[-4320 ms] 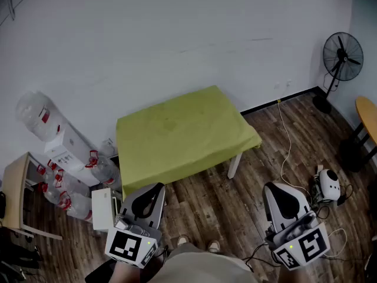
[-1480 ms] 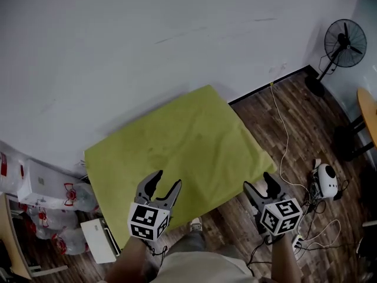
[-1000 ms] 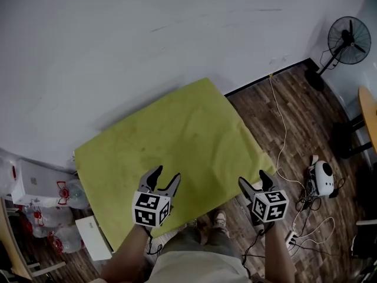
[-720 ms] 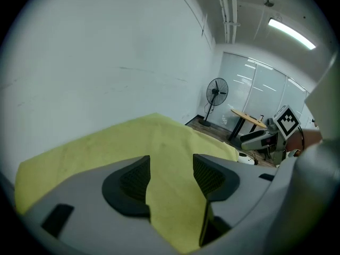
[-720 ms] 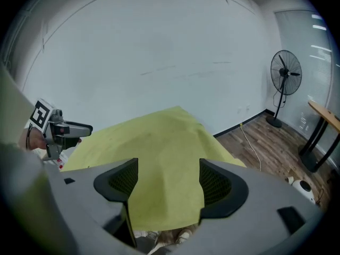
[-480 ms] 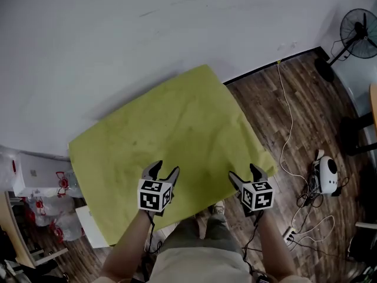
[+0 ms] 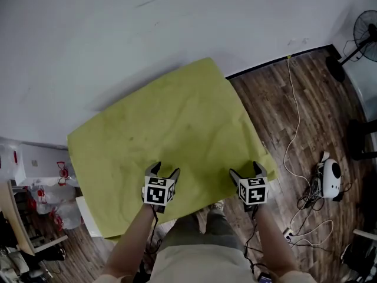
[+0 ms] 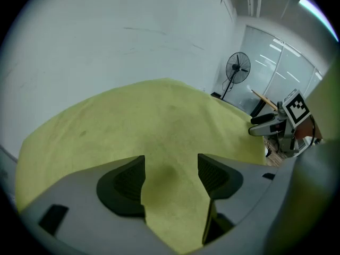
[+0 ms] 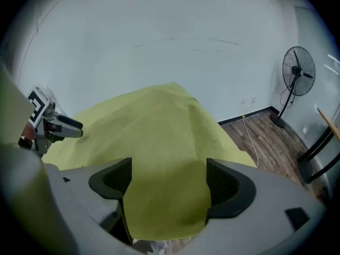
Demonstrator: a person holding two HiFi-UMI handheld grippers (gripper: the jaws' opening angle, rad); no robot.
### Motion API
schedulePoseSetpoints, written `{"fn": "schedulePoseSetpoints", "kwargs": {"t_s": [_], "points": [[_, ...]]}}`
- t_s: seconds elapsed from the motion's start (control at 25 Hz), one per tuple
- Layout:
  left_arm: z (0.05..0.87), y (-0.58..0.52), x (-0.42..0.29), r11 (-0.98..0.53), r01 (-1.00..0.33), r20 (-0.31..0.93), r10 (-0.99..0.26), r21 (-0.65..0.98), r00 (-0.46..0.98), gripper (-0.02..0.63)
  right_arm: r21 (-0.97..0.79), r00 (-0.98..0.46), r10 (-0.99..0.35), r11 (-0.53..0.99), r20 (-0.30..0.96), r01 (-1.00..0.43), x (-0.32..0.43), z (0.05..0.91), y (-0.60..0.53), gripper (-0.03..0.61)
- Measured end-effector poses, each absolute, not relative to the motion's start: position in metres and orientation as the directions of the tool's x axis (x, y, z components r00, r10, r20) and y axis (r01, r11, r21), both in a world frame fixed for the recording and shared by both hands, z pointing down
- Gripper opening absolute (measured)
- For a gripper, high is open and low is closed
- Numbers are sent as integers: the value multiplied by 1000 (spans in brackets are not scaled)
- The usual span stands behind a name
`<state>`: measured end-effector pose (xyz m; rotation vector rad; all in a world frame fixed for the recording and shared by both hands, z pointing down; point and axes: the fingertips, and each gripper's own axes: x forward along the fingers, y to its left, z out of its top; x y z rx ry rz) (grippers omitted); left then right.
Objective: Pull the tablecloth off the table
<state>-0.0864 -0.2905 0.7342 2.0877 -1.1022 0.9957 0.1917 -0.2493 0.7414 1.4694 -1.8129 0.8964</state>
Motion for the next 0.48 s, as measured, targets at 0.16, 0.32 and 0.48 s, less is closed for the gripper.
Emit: {"fn": "schedulePoseSetpoints", "kwargs": {"t_s": [0.16, 0.32, 0.48], "points": [[773, -280, -96, -499, -863, 857, -409, 77, 312, 308, -39, -124, -540, 166, 832, -985, 197, 756, -248, 434], [776, -279, -96, -487, -871, 851, -429, 65, 303, 308, -40, -125, -560, 162, 819, -986, 196, 755, -249, 433], [772, -277, -94, -449, -891, 843, -455, 61, 287, 280, -36, -135, -567, 182, 813, -983, 189, 753, -248, 401]]}}
